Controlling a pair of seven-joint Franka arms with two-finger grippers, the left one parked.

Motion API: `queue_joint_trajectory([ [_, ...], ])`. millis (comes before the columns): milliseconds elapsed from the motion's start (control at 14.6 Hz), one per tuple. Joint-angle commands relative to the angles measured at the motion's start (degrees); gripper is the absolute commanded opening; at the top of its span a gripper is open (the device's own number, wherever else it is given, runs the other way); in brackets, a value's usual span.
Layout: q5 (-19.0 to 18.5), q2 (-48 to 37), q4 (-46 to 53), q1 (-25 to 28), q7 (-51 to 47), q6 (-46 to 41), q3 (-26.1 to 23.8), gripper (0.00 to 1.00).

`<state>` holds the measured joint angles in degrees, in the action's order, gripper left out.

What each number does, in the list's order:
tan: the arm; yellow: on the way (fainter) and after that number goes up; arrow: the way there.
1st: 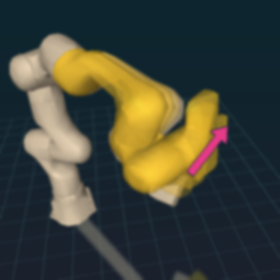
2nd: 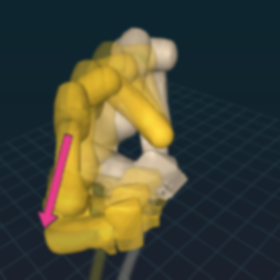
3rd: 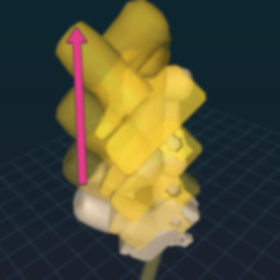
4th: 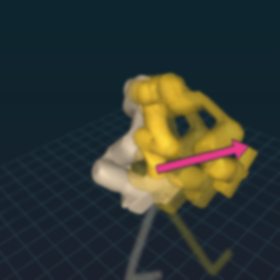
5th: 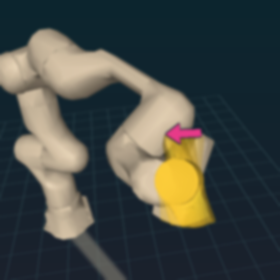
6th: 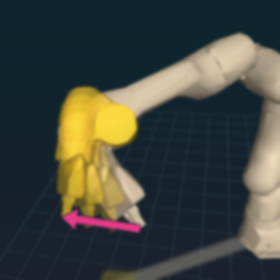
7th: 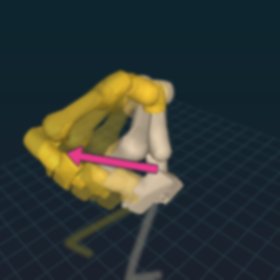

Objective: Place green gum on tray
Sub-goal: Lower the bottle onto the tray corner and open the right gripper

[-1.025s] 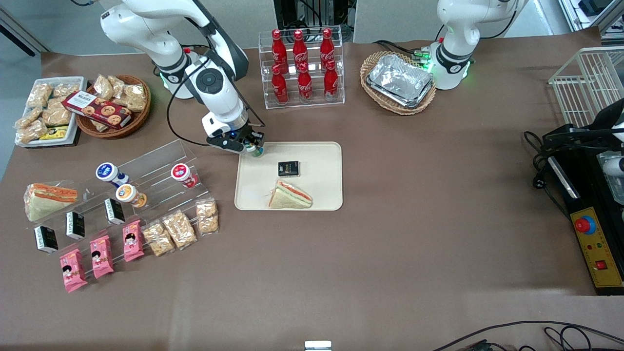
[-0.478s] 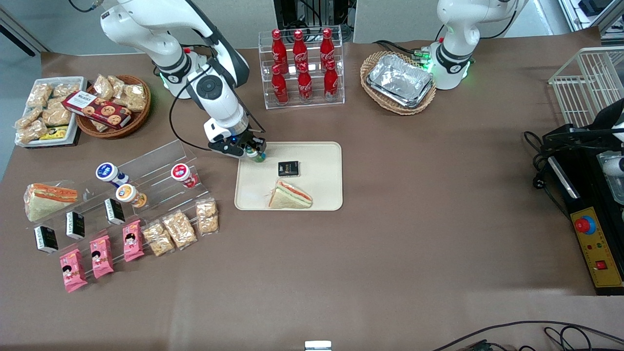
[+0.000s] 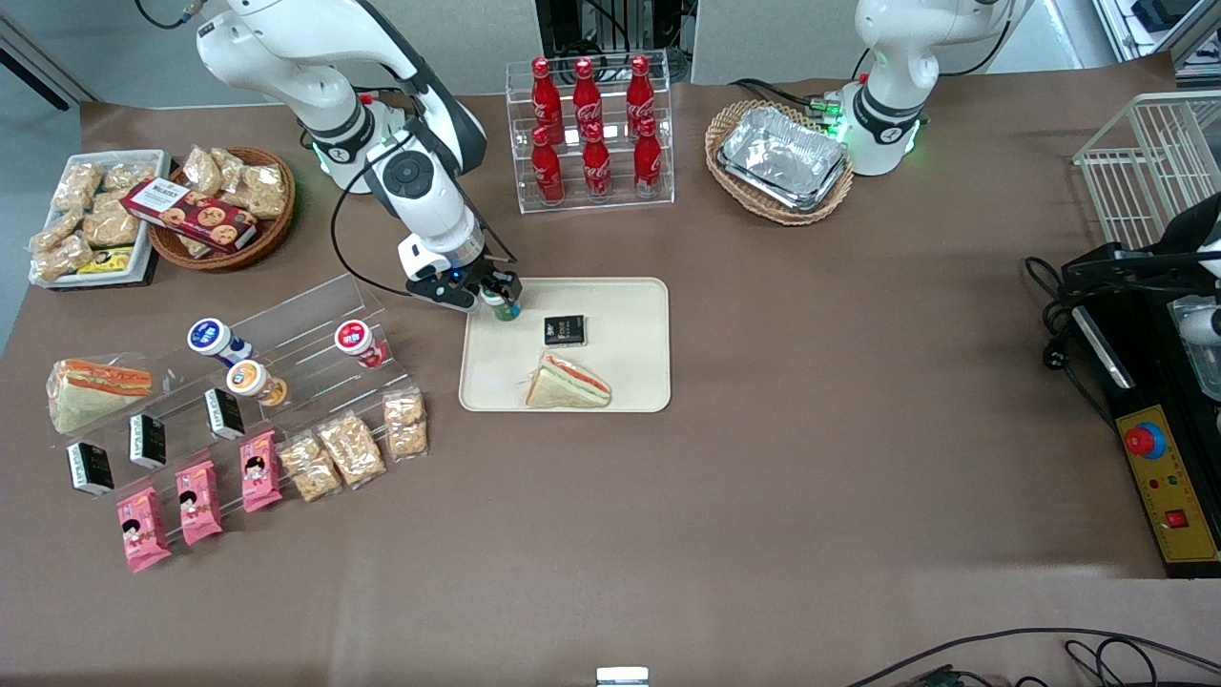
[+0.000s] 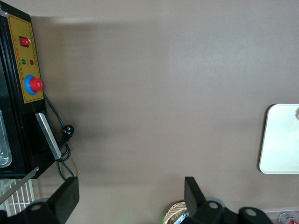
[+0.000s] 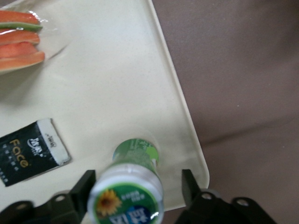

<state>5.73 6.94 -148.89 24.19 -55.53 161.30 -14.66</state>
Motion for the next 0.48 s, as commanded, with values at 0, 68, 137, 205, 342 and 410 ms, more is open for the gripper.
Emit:
queue_joint_trajectory([
  [0, 0.5, -0.6, 0.0, -0.7, -1.5, 1.3, 0.3, 1.00],
  [68, 0.6, -1.4, 0.7, -0.9, -1.4, 0.3, 0.7, 1.00],
  [137, 0.5, -2.3, 1.6, -1.7, -1.2, -2.4, 0.9, 1.00],
  [205, 0.5, -3.9, 2.9, -2.1, -1.1, -6.6, 0.9, 1.00],
  [342, 0.8, -7.7, 8.5, -2.1, -1.3, -18.8, 0.9, 1.00],
  [410, 0.9, -9.2, 13.2, -2.2, -1.4, -27.2, 0.9, 1.00],
])
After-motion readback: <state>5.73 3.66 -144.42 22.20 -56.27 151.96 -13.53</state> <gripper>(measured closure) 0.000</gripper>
